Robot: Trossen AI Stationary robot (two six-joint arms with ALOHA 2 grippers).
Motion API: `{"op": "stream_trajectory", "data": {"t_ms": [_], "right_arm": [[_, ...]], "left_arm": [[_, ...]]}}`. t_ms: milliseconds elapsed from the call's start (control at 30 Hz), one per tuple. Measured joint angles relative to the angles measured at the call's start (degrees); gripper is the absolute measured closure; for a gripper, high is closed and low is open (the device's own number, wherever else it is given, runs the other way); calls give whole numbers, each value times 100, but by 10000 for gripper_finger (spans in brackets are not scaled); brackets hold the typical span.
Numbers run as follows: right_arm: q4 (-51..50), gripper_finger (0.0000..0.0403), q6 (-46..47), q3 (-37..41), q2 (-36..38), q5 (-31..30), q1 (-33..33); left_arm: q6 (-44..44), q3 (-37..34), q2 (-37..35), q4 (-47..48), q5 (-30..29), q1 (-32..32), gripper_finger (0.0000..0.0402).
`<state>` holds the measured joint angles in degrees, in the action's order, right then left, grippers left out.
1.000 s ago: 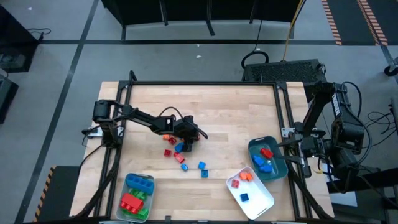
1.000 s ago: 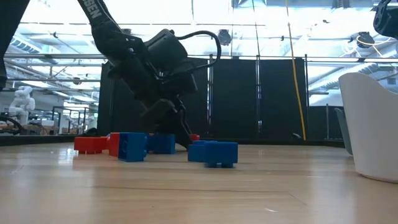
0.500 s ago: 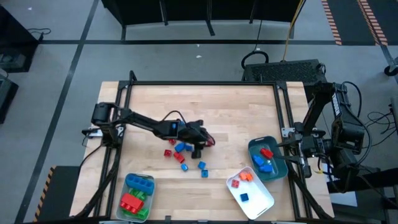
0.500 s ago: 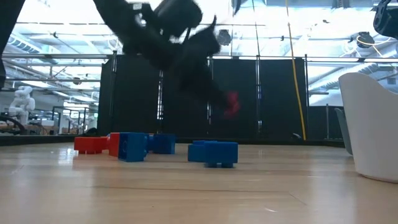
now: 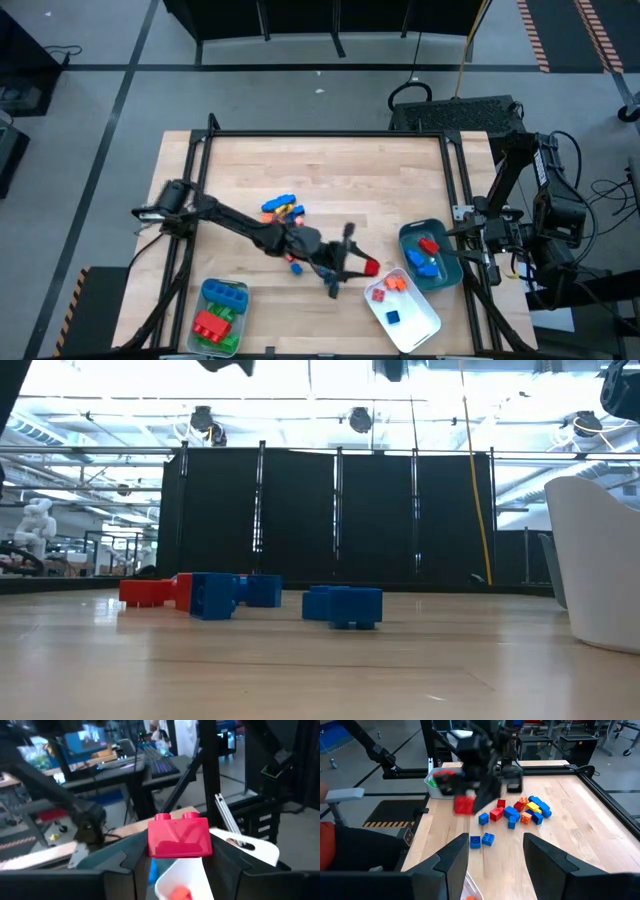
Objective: Sort blocks by size
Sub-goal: Put the small square red game piece into the white bin, then put the big square blue game piece into the blue bin
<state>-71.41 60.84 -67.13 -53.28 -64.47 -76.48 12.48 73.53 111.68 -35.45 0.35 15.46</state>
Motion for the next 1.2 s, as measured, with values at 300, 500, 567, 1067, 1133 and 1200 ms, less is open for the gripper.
{"op": "stream_trajectory", "data": {"t_ms": [300, 500, 567, 1067, 1133, 1200], "right_arm": [[2, 232, 290, 0, 0, -4, 2], [3, 232, 276, 0, 0, -2, 2], [1, 232, 273, 0, 0, -4, 2], [3, 232, 299, 0, 0, 2, 2], [3, 232, 299, 0, 0, 5, 3], [3, 232, 299, 0, 0, 10, 2]], "left_arm": [[22, 1868, 1568, 952, 136, 79, 248], [10, 2367, 1994, 1394, 415, 92, 247], [38, 2370, 2072, 1401, 381, 100, 247], [884, 2785, 2031, 2622, 653, 88, 144], [1259, 2966, 1856, 3706, 652, 94, 142], [1627, 3081, 1598, 4636, 606, 99, 142]]}}
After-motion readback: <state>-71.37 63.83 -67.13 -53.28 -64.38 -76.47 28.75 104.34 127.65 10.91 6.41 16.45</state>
